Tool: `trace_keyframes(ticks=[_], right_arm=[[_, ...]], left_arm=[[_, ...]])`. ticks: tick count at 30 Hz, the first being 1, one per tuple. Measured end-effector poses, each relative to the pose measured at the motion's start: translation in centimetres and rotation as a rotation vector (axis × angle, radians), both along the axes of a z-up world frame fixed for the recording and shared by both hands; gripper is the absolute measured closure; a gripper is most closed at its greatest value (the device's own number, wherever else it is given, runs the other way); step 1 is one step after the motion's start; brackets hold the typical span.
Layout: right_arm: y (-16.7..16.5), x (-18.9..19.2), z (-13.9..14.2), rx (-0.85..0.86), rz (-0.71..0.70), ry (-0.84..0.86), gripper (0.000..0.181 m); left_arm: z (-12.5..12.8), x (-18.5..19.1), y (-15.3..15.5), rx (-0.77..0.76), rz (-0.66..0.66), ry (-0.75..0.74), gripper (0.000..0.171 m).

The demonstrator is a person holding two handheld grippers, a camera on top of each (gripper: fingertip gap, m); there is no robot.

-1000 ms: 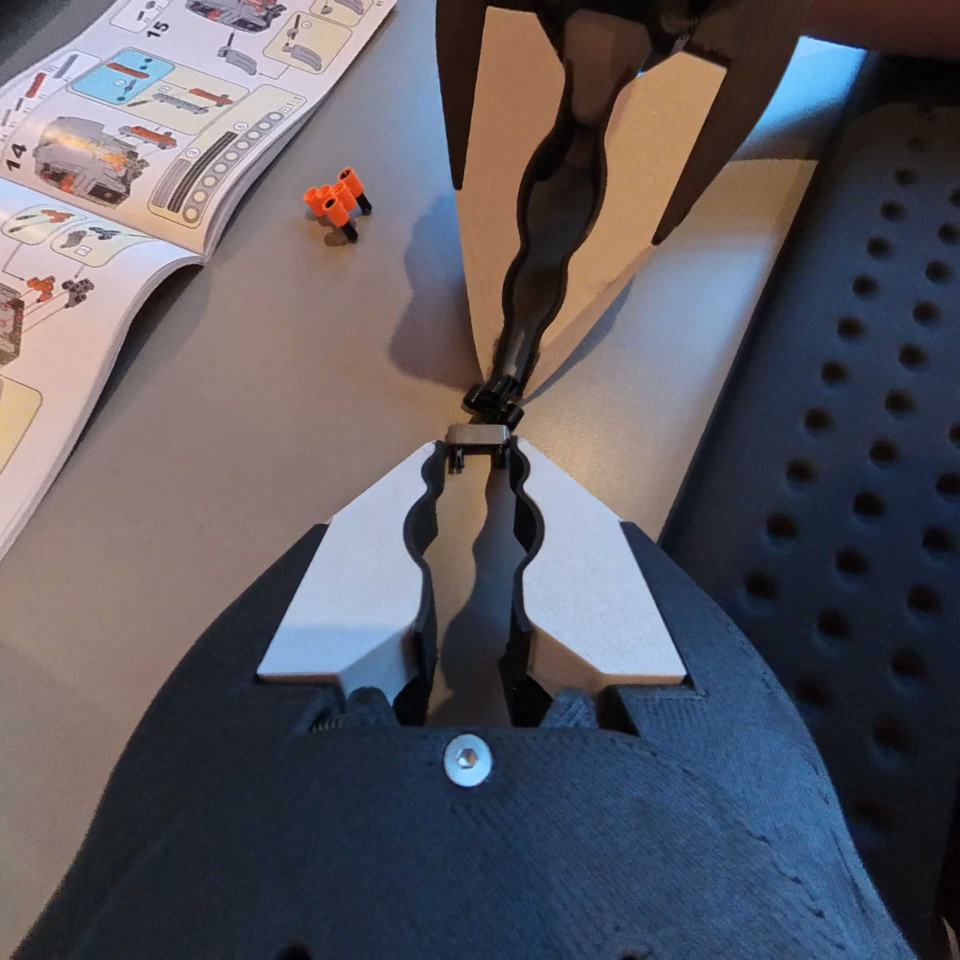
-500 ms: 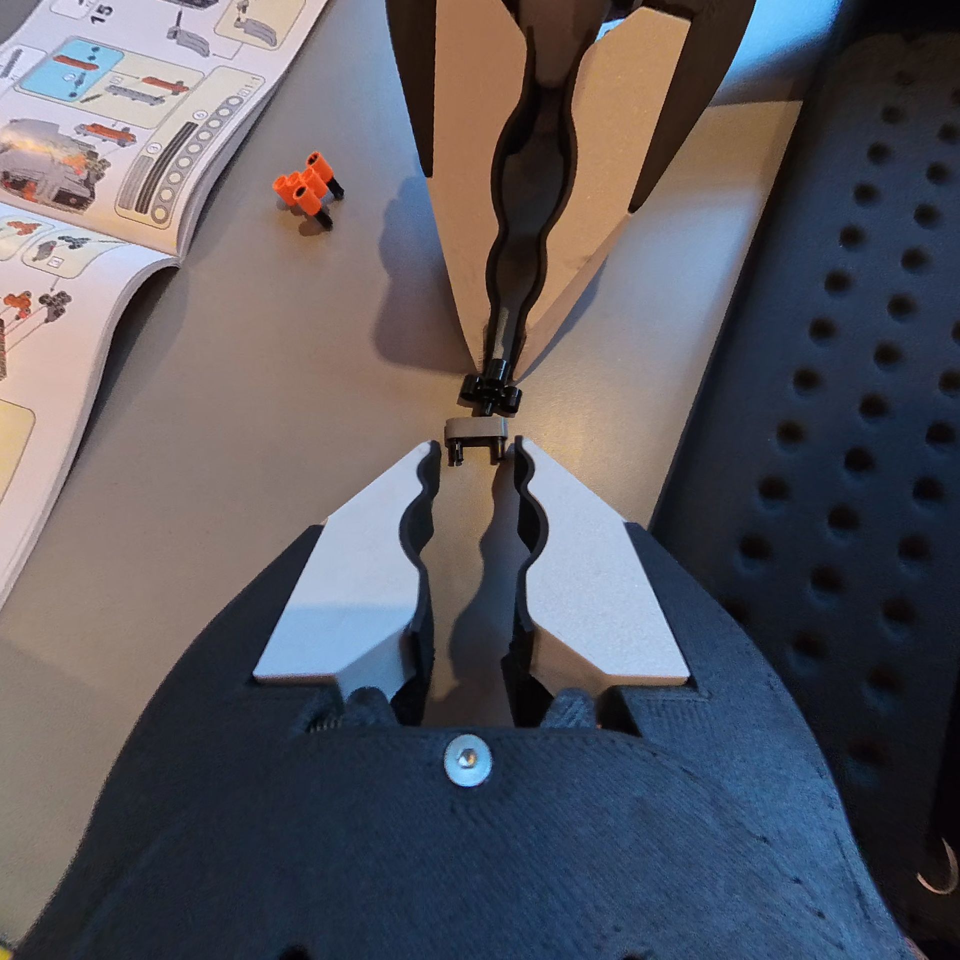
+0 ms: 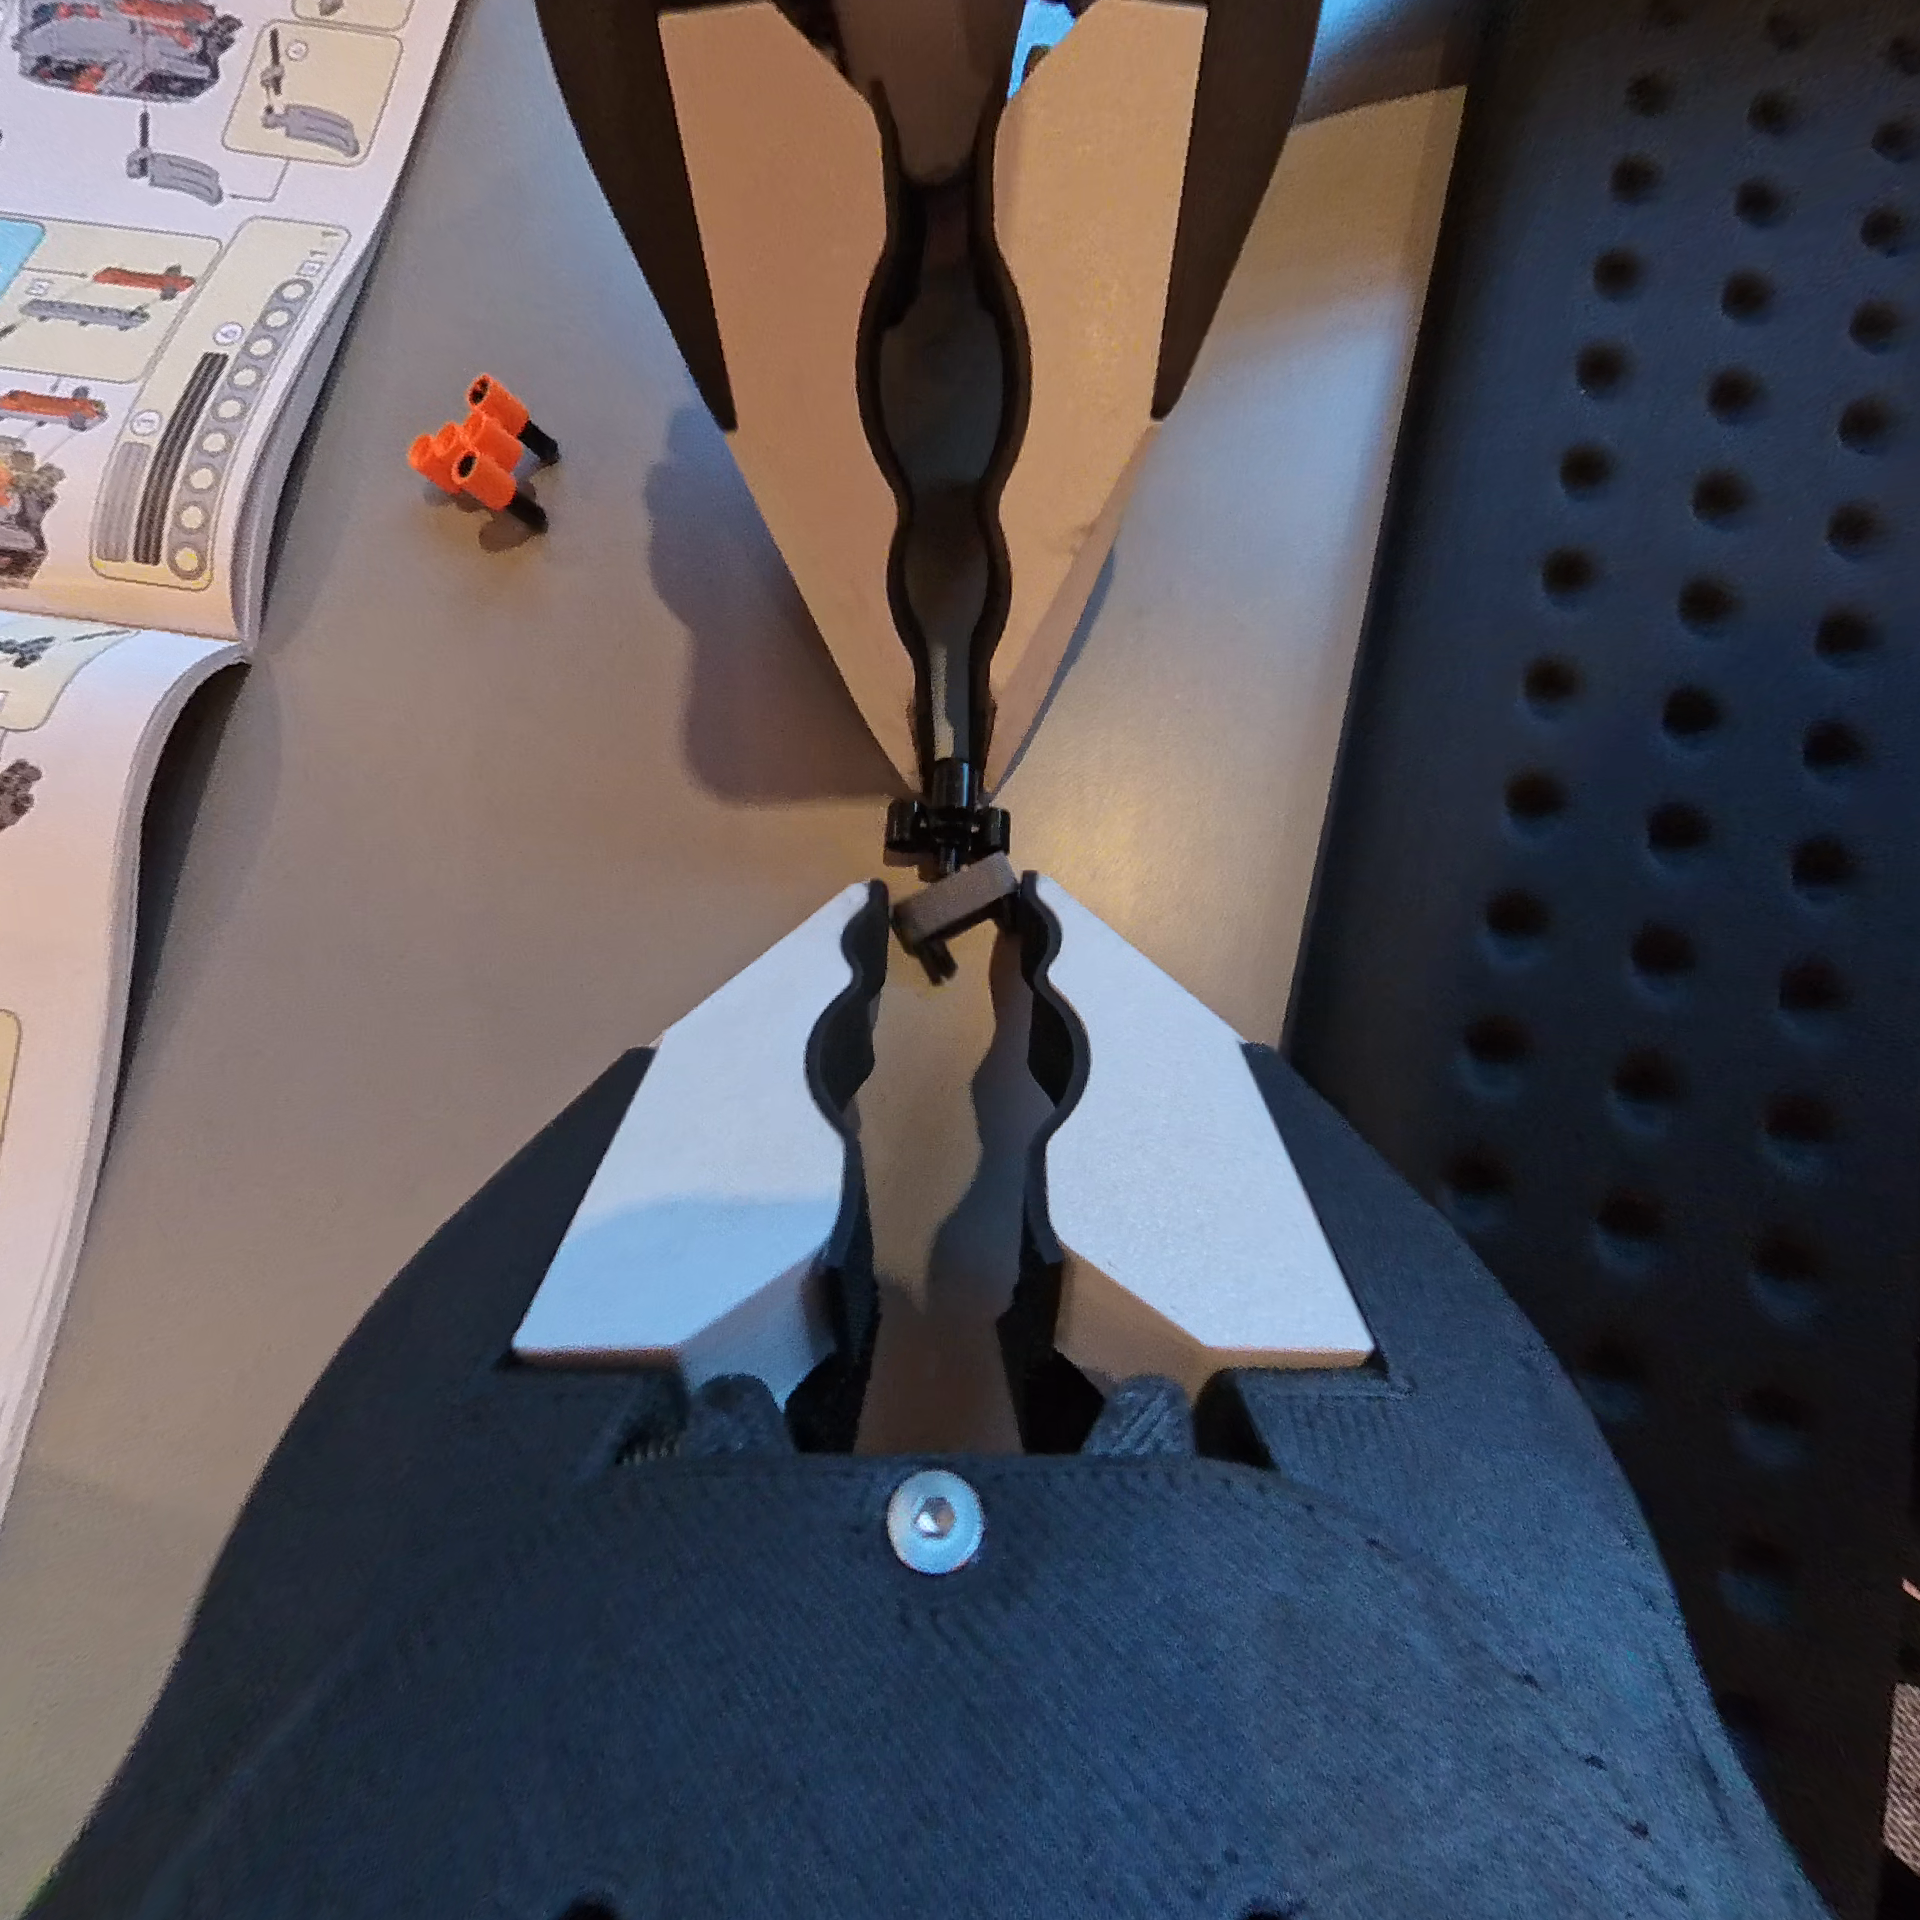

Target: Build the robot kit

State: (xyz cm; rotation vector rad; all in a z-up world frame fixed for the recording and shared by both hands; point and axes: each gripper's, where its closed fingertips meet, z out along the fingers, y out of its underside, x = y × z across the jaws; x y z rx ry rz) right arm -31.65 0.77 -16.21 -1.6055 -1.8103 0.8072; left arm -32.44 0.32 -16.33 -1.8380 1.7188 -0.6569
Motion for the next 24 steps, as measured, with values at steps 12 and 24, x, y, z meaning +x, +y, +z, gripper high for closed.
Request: trace_keyframes(ticks=[12,24], right_arm=[[-0.2,0.0,0.0,0.011,0.009,-0.016,0.176],[-0.4,0.1,0.0,0.004,0.009,-0.015,0.176]], left_arm=[[0.2,-1.9,-0.2,-0.073,0.223,0.071,0.127],[-0.1,-3.4,1.5,-0.013,0.376,0.1,0.14]])
